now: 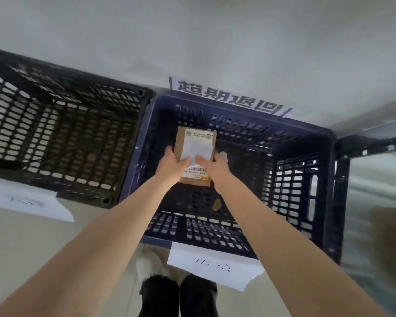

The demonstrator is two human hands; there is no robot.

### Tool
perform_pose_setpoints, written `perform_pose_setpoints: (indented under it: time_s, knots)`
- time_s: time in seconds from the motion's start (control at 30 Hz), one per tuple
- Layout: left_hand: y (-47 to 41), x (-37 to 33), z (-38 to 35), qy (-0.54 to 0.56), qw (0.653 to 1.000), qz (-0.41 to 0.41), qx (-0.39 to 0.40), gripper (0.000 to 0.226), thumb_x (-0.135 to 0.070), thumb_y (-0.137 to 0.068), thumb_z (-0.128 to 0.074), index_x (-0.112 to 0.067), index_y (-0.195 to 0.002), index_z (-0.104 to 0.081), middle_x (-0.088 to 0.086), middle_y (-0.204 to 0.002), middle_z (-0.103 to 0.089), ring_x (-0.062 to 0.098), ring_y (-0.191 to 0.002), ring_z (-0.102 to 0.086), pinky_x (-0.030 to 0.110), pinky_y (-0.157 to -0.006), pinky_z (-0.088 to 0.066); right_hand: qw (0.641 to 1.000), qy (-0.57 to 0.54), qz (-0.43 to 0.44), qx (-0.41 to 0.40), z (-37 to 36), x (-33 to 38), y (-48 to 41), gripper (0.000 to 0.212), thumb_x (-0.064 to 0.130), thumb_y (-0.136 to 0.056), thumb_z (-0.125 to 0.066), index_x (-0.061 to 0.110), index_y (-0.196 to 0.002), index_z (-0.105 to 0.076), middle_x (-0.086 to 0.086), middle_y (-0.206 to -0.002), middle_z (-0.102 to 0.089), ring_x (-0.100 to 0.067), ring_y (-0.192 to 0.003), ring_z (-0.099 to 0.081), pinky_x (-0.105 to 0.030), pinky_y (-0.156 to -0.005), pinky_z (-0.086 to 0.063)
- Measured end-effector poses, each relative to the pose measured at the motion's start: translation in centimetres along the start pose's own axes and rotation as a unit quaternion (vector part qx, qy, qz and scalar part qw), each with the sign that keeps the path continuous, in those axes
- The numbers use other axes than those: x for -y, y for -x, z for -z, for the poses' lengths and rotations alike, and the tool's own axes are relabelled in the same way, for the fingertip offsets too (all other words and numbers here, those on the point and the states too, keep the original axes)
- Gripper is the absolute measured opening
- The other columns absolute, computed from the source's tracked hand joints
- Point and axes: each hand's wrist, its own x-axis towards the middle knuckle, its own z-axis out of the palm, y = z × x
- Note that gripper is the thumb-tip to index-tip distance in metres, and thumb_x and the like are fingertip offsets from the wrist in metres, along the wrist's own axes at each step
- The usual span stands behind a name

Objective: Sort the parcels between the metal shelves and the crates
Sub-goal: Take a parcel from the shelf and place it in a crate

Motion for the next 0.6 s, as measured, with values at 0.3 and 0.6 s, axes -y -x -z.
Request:
perform_pose_setpoints:
  time_s: [0.3, 0.6]
  knots:
    - [-8.7, 4.5, -1.4, -0.058, 0.998, -0.002, -0.023, 0.048, -0.028, -0.091, -0.069, -0.008, -0.132, -0.052, 0.008, -0.127, -0.063, 0.027, -0.115, -0.061, 0.030, -0.082, -0.045, 1.000, -0.014, -0.002, 0.011, -4.7, -3.4, -9.4, 0.051, 0.037, -0.089, -0.072, 0.016, -0.133, -0.056, -0.006, -0.133, -0.063, -0.029, -0.122, -0.059, -0.046, -0.106, -0.047]
    - [-10.7, 4.6, -1.9, -0.090, 0.995, 0.003, -0.047, 0.042, -0.021, -0.094, -0.065, -0.009, -0.131, -0.048, 0.009, -0.129, -0.061, 0.028, -0.113, -0.061, 0.034, -0.082, -0.049, 0.999, -0.025, 0.015, -0.039, -6.0, -3.7, -11.7, 0.045, 0.029, -0.090, -0.072, 0.015, -0.131, -0.058, -0.006, -0.128, -0.066, -0.025, -0.116, -0.063, -0.041, -0.103, -0.050]
